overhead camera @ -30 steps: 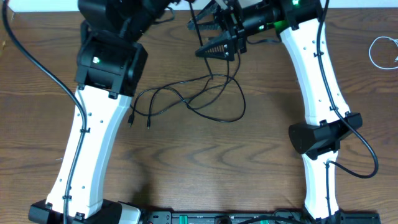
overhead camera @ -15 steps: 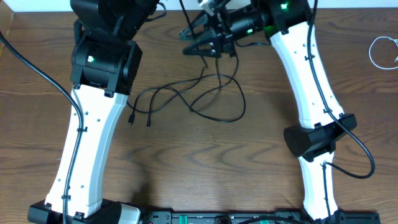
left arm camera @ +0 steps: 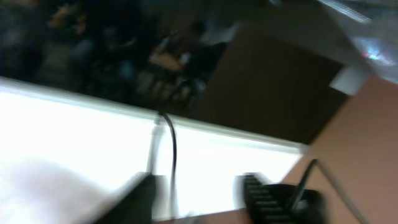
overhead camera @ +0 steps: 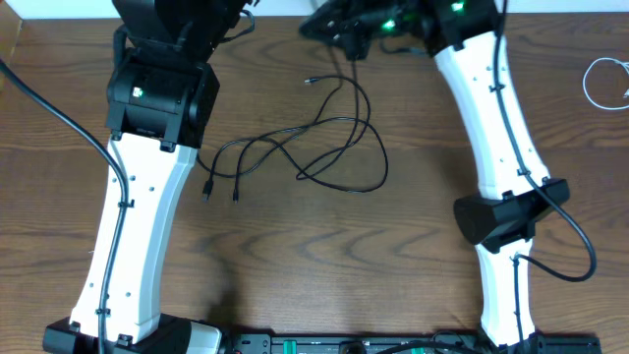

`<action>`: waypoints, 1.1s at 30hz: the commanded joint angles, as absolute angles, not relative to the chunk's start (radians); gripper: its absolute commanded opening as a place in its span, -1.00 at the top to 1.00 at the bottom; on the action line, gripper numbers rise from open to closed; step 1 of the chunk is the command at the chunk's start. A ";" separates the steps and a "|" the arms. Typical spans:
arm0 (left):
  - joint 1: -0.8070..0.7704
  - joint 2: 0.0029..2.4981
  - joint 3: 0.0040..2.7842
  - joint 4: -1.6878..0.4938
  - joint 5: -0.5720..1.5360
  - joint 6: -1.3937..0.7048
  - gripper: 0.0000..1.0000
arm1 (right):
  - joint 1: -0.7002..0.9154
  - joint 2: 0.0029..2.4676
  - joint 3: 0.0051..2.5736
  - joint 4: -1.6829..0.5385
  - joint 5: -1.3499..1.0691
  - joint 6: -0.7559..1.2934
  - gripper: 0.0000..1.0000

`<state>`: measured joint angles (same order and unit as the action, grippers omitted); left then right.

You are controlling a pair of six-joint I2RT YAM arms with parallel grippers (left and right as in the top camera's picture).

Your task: Untangle cables

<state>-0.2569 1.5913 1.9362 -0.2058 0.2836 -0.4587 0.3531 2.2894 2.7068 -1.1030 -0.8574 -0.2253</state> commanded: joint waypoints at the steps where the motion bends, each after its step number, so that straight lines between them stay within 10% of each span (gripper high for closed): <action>1: -0.249 1.575 1.947 -0.268 0.144 -0.442 -0.75 | 0.287 2.275 2.733 -1.097 -0.609 -0.057 0.98; 26: -0.245 1.658 1.901 -0.815 -0.064 -0.208 -0.82 | -0.378 1.954 2.781 -0.786 -0.461 0.426 0.98; 33: -0.252 1.721 1.901 -0.871 0.229 -0.099 -0.68 | -0.376 1.964 2.780 -0.897 -0.531 0.387 0.98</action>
<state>-0.2493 1.6833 1.9041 -0.8539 0.0288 -0.1761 -0.3908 1.9530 2.7819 -0.8764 -0.4957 0.3988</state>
